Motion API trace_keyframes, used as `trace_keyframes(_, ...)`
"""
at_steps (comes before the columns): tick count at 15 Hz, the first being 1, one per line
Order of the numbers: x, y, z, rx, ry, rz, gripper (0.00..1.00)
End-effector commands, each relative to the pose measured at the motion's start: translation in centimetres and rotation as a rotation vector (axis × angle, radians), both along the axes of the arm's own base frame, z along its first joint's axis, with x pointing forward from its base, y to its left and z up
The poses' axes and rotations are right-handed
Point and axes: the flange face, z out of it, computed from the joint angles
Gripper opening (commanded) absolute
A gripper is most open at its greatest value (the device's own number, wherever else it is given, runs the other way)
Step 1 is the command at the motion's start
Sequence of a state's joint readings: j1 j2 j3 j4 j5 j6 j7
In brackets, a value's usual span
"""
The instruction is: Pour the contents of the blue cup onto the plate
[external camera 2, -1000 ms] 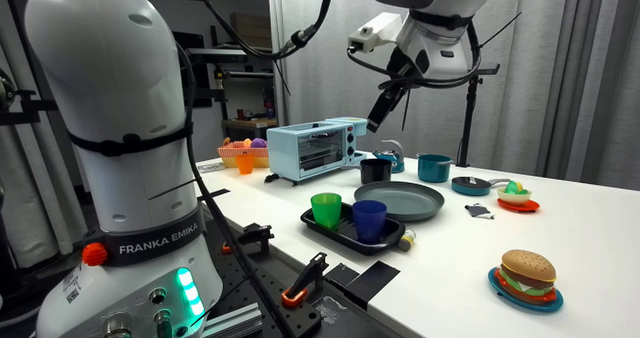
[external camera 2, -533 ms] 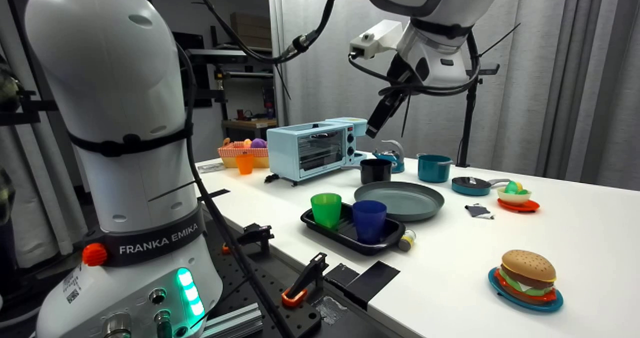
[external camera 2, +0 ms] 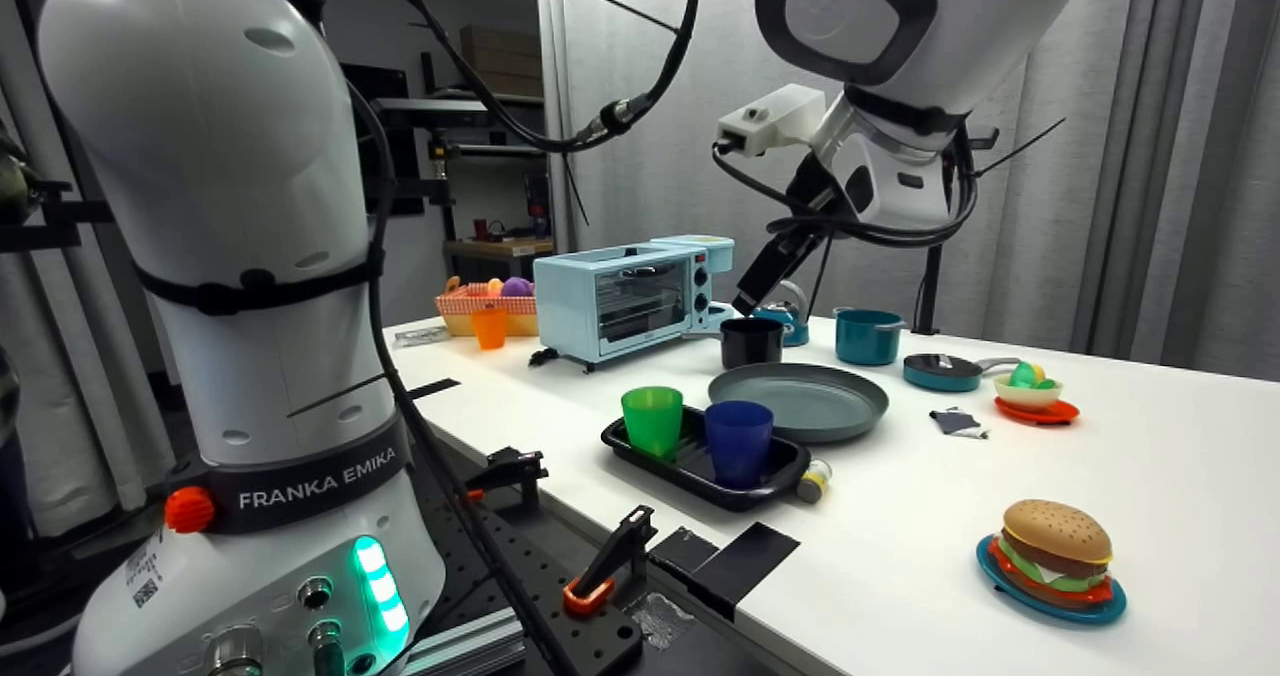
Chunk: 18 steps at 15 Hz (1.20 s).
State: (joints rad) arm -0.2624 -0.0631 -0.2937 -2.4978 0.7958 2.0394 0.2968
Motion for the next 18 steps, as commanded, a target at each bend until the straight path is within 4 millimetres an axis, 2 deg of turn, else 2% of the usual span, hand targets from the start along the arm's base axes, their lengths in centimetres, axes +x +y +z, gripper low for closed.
trace_keyframes(1,-0.3,-1.3,-1.8,0.03,0.069,0.031,1.0)
trace_keyframes(4,-0.6,-1.2,-3.8,0.045,0.128,0.072,1.0)
trace_keyframes(8,-0.2,-1.2,-5.4,0.038,0.177,0.136,1.0)
trace_keyframes(18,2.6,-2.5,-6.2,0.03,0.068,0.221,1.0)
